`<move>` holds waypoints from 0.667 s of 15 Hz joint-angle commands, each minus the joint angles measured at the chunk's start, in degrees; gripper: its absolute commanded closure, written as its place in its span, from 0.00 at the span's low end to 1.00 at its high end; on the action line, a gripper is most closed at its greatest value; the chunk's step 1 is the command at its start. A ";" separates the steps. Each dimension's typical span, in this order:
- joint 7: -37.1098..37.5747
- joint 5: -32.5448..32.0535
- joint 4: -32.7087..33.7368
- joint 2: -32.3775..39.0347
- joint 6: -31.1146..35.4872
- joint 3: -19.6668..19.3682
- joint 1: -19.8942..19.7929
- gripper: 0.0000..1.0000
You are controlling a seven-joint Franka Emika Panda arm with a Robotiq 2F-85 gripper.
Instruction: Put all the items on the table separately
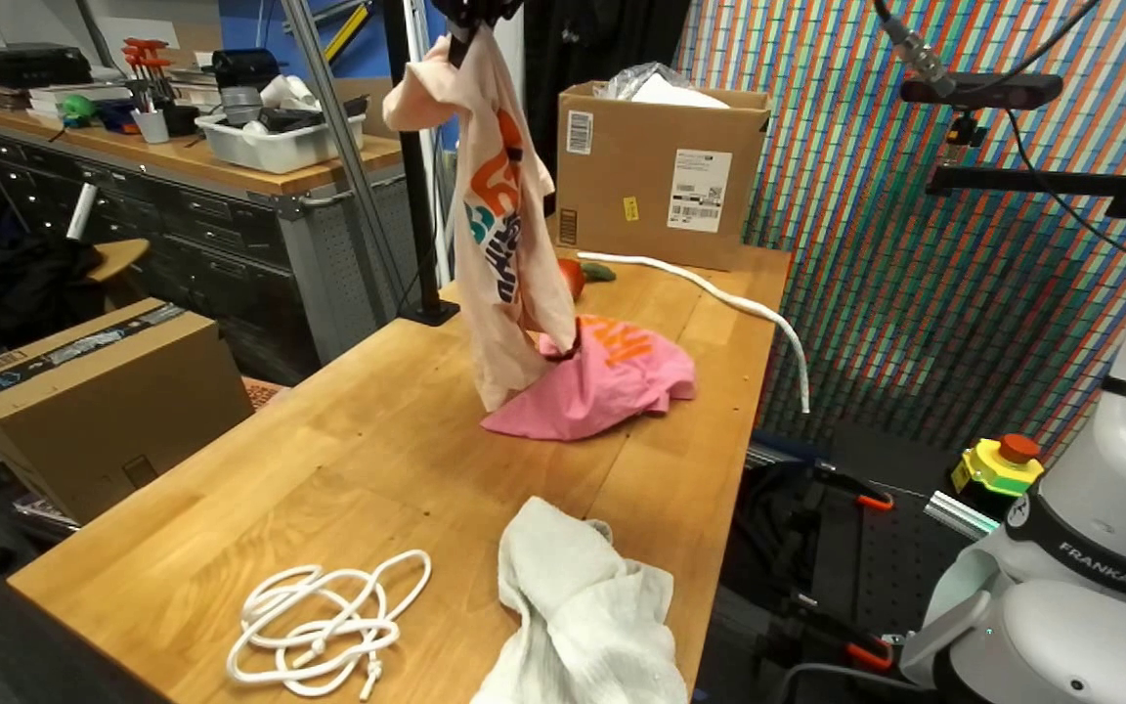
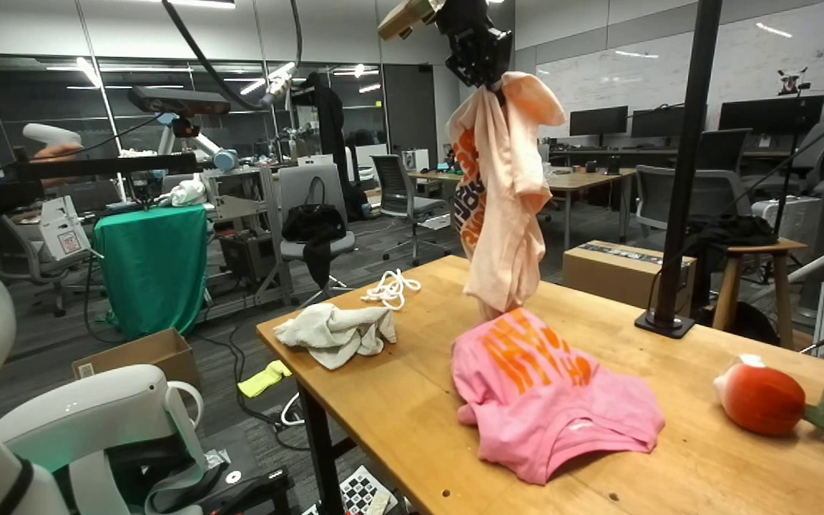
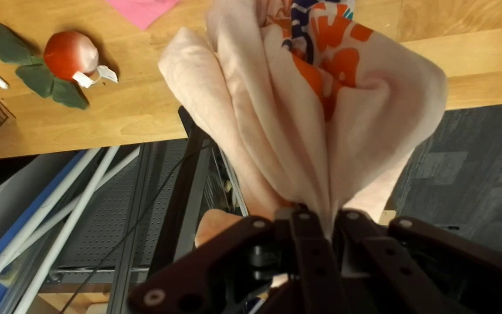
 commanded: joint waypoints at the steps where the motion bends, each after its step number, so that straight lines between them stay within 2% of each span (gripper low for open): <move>1: 3.28 -4.15 11.53 8.53 -3.57 -0.01 2.54 0.96; 6: 6.42 -7.69 25.17 19.08 -8.40 -2.33 6.66 0.96; 10: 6.61 -6.94 34.56 25.94 -12.09 -5.38 9.26 0.96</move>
